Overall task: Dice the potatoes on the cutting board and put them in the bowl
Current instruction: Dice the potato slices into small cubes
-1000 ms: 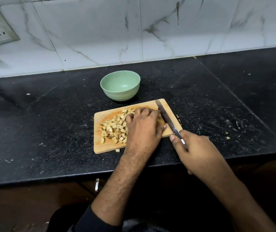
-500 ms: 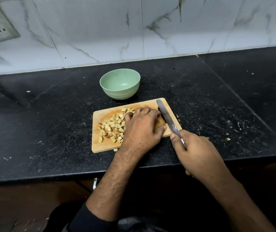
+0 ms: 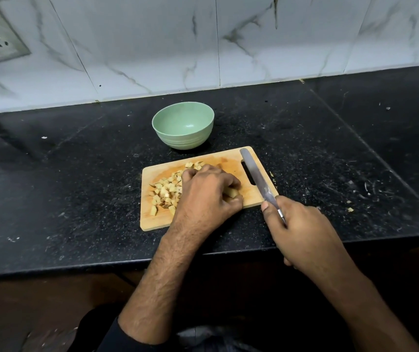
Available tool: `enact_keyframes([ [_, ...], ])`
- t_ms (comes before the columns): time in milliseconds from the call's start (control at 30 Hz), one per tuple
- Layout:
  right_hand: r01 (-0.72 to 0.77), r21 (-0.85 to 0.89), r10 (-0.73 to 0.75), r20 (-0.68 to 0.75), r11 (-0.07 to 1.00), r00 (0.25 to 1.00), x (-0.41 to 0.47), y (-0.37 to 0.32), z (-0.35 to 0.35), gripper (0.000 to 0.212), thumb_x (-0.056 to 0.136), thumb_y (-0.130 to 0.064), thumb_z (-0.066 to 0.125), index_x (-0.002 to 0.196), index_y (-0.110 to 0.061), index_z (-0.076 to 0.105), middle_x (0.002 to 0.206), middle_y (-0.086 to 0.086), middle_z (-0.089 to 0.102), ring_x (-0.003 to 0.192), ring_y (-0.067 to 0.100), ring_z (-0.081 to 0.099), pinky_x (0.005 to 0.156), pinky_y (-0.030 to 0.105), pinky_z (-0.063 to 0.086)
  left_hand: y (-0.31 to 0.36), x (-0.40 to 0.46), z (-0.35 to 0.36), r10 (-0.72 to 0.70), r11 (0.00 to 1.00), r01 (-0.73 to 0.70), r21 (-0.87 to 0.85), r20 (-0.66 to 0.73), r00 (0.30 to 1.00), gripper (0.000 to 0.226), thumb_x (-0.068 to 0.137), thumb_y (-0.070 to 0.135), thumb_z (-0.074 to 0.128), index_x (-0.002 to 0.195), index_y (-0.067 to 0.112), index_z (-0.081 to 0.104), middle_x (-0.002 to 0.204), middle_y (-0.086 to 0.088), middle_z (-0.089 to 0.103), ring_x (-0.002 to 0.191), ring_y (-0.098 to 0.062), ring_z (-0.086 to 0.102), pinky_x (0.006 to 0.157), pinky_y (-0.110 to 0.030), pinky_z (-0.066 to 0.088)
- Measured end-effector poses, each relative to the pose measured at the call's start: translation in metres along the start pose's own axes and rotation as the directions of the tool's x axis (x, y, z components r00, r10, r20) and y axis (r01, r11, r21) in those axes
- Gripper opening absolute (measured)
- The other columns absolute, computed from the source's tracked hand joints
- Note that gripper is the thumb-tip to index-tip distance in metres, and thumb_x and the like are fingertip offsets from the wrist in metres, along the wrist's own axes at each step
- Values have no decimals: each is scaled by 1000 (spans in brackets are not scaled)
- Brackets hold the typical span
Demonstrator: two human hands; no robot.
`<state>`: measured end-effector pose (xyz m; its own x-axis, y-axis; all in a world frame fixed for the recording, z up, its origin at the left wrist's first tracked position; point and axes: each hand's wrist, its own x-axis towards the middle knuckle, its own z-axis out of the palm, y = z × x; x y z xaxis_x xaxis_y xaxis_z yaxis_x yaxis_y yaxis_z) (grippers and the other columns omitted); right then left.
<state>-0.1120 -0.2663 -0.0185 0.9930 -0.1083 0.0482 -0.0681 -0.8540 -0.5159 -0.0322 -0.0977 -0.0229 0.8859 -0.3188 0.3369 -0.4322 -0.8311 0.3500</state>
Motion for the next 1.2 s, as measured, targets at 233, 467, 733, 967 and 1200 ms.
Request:
enact_keyframes([
  [233, -4, -7, 4, 8, 1000, 1000, -2, -3, -2, 34, 105, -47, 33, 93, -25, 56, 48, -3, 58, 39, 6, 59, 58, 32, 55, -4, -11, -5, -11, 998, 11, 59, 1, 1000, 52, 83, 62, 66, 127, 35, 62, 122, 20, 60, 125, -9, 39, 100, -40, 23],
  [467, -22, -36, 23, 42, 999, 999, 0, -7, -3, 36, 104, -48, 33, 106, -25, 60, 55, -3, 62, 47, 9, 62, 65, 36, 57, 6, -20, -7, -121, 958, 132, 253, -59, 991, 63, 77, 83, 50, 110, 32, 69, 112, 8, 61, 119, -19, 38, 97, -43, 17],
  [733, -32, -43, 34, 45, 999, 998, 0, -7, -3, 35, 104, -48, 33, 106, -25, 60, 57, -3, 63, 46, 8, 62, 65, 34, 57, 13, -16, 0, -110, 986, 114, 121, -40, 993, 44, 86, 60, 63, 120, 32, 65, 120, 10, 63, 129, -18, 34, 103, -47, 16],
  [967, -24, -59, 26, 28, 998, 999, -2, -7, -1, 35, 103, -49, 33, 100, -26, 59, 62, -3, 62, 52, 13, 62, 64, 38, 57, 3, -17, 2, -107, 992, 106, 65, 24, 994, 50, 89, 58, 59, 133, 35, 58, 129, 16, 58, 132, -14, 30, 104, -48, 18],
  [1200, -45, -36, 47, 67, 998, 997, -19, -16, 8, 35, 101, -49, 35, 83, -22, 49, 66, 1, 60, 56, 22, 63, 65, 40, 57, 5, -17, 8, -103, 994, 105, 27, -40, 994, 41, 93, 48, 58, 131, 31, 60, 126, 13, 62, 131, -15, 34, 101, -45, 16],
])
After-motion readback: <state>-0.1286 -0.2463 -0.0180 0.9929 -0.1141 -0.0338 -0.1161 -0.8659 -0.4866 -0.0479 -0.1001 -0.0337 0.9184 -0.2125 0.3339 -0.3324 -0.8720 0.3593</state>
